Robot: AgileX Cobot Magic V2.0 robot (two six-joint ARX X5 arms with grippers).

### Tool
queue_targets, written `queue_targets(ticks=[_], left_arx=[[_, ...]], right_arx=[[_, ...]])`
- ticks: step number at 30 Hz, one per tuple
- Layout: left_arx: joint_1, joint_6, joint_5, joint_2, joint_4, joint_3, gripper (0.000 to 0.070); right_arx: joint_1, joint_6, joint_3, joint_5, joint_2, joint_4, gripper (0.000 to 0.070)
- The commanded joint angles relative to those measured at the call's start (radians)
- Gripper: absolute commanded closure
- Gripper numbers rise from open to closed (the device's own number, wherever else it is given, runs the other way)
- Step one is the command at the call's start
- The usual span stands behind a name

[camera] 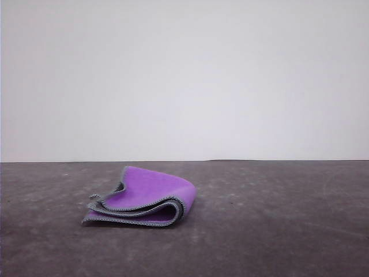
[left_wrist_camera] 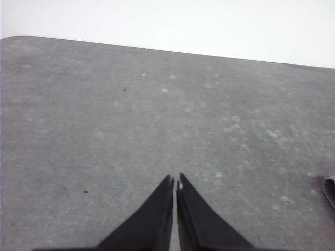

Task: Fold clothes

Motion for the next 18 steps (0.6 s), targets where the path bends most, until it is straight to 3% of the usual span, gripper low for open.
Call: queue_targets(ticks=[1, 18], left_arx=[[0.000, 0.009, -0.003, -0.001, -0.004, -0.020, 0.0700], [0.000, 0.009, -0.003, -0.001, -0.004, -0.020, 0.0700]], right_arx=[[-0.002, 0.004, -0.003, 0.003, 0.000, 0.013, 0.0685], [-0.002, 0.004, -0.003, 0.003, 0.000, 0.013, 0.0685]])
